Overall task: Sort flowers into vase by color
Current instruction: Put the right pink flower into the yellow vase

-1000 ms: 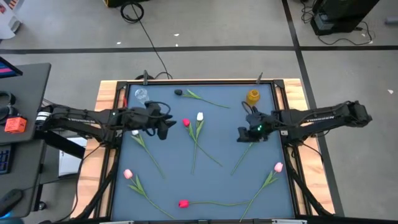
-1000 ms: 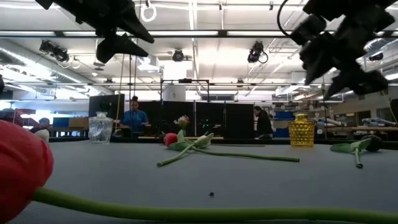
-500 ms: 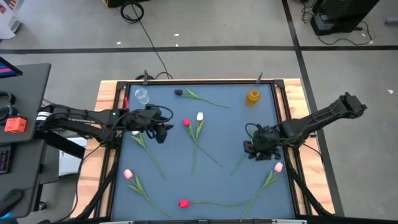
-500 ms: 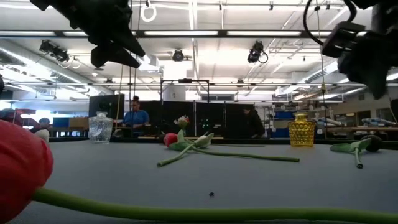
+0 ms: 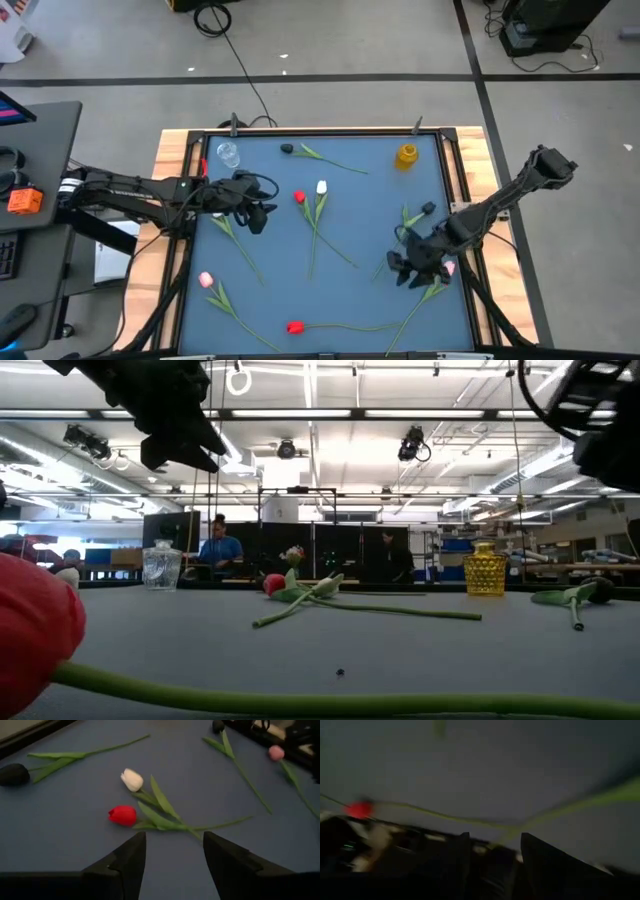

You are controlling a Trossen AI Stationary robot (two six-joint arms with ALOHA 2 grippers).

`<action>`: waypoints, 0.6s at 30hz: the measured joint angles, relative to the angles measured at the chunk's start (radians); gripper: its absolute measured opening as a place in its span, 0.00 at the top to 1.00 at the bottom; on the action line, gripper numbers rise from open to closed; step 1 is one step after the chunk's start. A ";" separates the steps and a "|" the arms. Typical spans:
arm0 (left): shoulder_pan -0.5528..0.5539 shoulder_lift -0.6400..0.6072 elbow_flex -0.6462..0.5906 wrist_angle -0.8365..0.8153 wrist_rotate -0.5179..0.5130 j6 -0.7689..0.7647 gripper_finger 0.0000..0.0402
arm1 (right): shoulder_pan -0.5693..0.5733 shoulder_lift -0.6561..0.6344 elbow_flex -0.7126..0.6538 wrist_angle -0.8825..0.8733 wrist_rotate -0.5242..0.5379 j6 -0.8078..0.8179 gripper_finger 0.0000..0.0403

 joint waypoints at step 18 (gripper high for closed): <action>-0.024 -0.002 0.000 -0.012 0.026 0.005 0.49 | 0.148 0.239 0.214 -0.199 -0.108 0.012 0.54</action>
